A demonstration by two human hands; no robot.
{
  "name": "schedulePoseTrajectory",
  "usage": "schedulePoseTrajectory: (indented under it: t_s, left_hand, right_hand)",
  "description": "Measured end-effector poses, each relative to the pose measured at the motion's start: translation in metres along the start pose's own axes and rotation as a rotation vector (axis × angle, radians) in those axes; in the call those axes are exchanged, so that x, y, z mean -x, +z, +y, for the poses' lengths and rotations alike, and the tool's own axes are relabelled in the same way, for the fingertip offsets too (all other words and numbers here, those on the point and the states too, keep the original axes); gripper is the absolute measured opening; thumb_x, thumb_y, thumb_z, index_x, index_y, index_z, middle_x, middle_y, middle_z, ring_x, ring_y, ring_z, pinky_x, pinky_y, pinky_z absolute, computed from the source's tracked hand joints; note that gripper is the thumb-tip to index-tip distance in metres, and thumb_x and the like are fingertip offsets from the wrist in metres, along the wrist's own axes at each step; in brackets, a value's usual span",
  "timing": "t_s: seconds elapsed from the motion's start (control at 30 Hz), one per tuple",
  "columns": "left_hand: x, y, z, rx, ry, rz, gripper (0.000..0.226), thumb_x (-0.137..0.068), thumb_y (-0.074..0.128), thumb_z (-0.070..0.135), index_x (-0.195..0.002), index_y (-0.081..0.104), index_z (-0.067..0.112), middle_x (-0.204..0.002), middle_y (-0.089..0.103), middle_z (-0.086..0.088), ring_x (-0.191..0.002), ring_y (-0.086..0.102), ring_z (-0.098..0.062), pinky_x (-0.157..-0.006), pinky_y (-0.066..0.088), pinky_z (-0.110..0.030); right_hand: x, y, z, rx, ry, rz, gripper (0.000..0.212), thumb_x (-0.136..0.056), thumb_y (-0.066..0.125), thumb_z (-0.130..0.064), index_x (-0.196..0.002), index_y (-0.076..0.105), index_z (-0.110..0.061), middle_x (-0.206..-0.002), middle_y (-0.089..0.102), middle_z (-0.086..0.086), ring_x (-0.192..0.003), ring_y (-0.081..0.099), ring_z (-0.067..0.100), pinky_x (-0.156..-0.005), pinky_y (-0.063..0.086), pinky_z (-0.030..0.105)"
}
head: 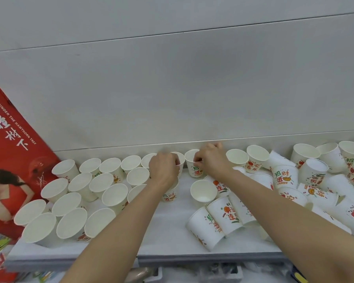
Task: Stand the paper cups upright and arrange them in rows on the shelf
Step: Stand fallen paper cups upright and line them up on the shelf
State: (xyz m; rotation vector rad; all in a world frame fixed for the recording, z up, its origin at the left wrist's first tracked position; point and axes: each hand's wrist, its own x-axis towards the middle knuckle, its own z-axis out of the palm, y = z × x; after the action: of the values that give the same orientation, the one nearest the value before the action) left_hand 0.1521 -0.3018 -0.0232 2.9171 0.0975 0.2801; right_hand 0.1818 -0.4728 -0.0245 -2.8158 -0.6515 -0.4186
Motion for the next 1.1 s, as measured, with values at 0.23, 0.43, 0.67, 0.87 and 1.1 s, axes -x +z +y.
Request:
schedulePoseTrajectory:
  t_s: [0.23, 0.43, 0.67, 0.87, 1.1]
  left_hand:
    - [0.025, -0.028, 0.003, 0.256, 0.291, 0.027, 0.013, -0.084, 0.066, 0.034, -0.096, 0.071, 0.037, -0.095, 0.068, 0.015, -0.093, 0.054, -0.01, -0.073, 0.046, -0.03]
    - [0.056, -0.032, 0.005, 0.079, 0.709, -0.325, 0.031, -0.074, 0.067, 0.016, -0.098, 0.071, 0.036, -0.105, 0.065, 0.014, -0.1, 0.05, -0.01, -0.082, 0.046, -0.031]
    - [0.068, -0.035, 0.003, 0.14, 0.703, -0.08, 0.007, -0.084, 0.069, 0.028, -0.09, 0.07, 0.031, -0.091, 0.067, 0.013, -0.088, 0.048, -0.009, -0.065, 0.034, -0.027]
    - [0.1, -0.074, -0.025, 0.494, 0.365, 0.07, 0.006, -0.082, 0.075, 0.029, -0.082, 0.071, 0.034, -0.079, 0.065, 0.022, -0.077, 0.055, -0.006, -0.071, 0.046, -0.03]
    - [0.16, -0.085, -0.05, 0.326, 0.176, -0.1, 0.003, -0.081, 0.074, 0.031, -0.079, 0.073, 0.034, -0.08, 0.068, 0.02, -0.074, 0.058, -0.003, -0.071, 0.05, -0.03]
  right_hand:
    - [0.008, 0.003, 0.001, -0.06, -0.022, 0.041, 0.017, -0.082, 0.067, -0.033, -0.097, 0.071, -0.027, -0.096, 0.069, -0.008, -0.098, 0.053, 0.019, -0.084, 0.026, 0.035]
    - [0.047, -0.022, 0.019, -0.246, 0.067, 0.222, 0.007, -0.08, 0.071, -0.022, -0.087, 0.073, -0.024, -0.084, 0.071, -0.011, -0.087, 0.055, 0.018, -0.084, 0.037, 0.037]
    - [0.104, -0.034, 0.017, -0.324, 0.134, 0.249, 0.005, -0.08, 0.072, -0.019, -0.084, 0.073, -0.023, -0.081, 0.07, -0.012, -0.083, 0.053, 0.016, -0.08, 0.042, 0.036]
    - [0.127, -0.047, -0.007, -0.372, 0.047, 0.152, 0.011, -0.08, 0.072, -0.028, -0.091, 0.072, -0.028, -0.088, 0.065, -0.02, -0.09, 0.044, 0.005, -0.078, 0.039, 0.026]
    - [0.146, -0.045, -0.02, -0.296, -0.018, 0.032, 0.017, -0.083, 0.068, -0.03, -0.1, 0.071, -0.027, -0.1, 0.067, -0.013, -0.093, 0.041, 0.004, -0.079, 0.036, 0.025]
